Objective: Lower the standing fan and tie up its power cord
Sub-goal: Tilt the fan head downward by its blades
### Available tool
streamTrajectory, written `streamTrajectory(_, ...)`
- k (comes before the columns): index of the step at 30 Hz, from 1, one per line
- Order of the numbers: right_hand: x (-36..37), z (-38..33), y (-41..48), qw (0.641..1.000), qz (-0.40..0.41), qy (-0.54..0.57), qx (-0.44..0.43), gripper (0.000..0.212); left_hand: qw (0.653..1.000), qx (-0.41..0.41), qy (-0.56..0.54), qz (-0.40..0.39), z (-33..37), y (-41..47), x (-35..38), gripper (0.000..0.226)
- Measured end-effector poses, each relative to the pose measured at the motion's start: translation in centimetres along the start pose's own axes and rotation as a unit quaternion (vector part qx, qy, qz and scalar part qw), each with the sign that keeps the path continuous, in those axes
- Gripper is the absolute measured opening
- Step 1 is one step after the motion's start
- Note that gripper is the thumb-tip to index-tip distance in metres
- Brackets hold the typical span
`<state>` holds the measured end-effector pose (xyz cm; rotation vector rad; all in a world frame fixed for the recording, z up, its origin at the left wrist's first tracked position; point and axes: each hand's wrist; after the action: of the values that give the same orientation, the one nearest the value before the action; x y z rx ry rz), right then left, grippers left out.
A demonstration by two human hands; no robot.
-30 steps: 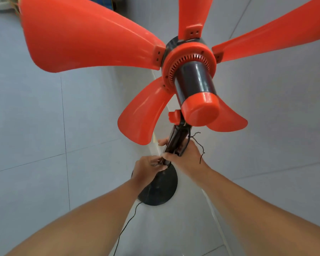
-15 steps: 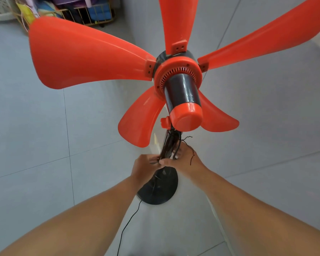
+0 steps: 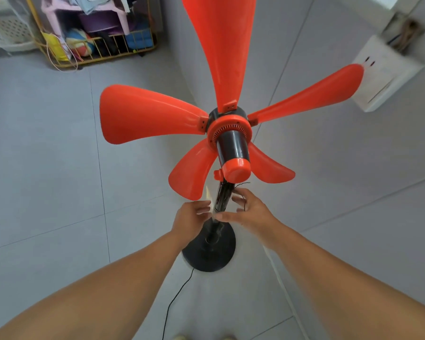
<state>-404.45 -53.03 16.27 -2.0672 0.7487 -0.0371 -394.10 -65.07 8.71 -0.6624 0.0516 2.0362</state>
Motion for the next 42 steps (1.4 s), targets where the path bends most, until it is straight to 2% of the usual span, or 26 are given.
streamTrajectory(4, -0.7, -0.7, -2.8, 0.999, -0.003, -0.040, 0.018, 0.097, 1.000, -0.005, -0.014, 0.017, 2.2, -1.0, -2.0, 0.034)
streamTrajectory(8, -1.1, -1.1, -5.0, 0.999, -0.008, -0.046, 0.024, 0.100, 0.999, 0.005, -0.042, 0.030, 4.0, -1.9, -3.9, 0.036)
streamTrajectory(14, -1.5, -4.8, -7.4, 0.996, 0.085, 0.018, -0.029, 0.097, 0.995, 0.077, 0.001, 0.064, 7.8, -2.8, -6.5, 0.037)
streamTrajectory(18, -1.5, -7.3, -7.5, 0.986, 0.159, -0.009, -0.053, 0.087, 0.985, 0.147, 0.030, 0.083, 10.3, -3.1, -8.5, 0.039)
streamTrajectory(21, -1.3, -9.2, -7.4, 0.978, 0.199, -0.025, -0.060, 0.064, 0.976, 0.185, 0.054, 0.099, 12.1, -3.0, -10.3, 0.041)
streamTrajectory(22, -1.2, -9.9, -7.2, 0.975, 0.214, -0.044, -0.053, 0.058, 0.974, 0.193, 0.059, 0.103, 12.6, -2.9, -10.8, 0.041)
streamTrajectory(27, -0.7, -12.8, -6.5, 0.955, 0.229, -0.181, 0.049, 0.058, 0.969, 0.209, 0.070, 0.108, 14.4, -3.2, -13.4, 0.041)
streamTrajectory(32, 0.5, -13.6, -5.4, 0.969, 0.191, -0.106, 0.118, 0.060, 0.968, 0.210, 0.107, 0.088, 14.7, -3.5, -14.6, 0.043)
streamTrajectory(35, 0.6, -13.5, -5.7, 0.965, 0.197, -0.079, 0.155, 0.065, 0.967, 0.202, 0.131, 0.080, 15.0, -3.5, -14.5, 0.045)
streamTrajectory(42, 0.7, -12.2, -6.6, 0.954, 0.209, -0.146, 0.160, 0.086, 0.960, 0.205, 0.174, 0.080, 16.0, -3.8, -14.9, 0.047)
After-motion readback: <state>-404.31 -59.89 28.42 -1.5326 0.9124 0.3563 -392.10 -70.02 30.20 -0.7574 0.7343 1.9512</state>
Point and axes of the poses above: each hand's wrist, its own y-axis towards the middle knuckle, its own x-axis out of the palm, z = x × y, and after that the axes turned 15 degrees about x, right-handed
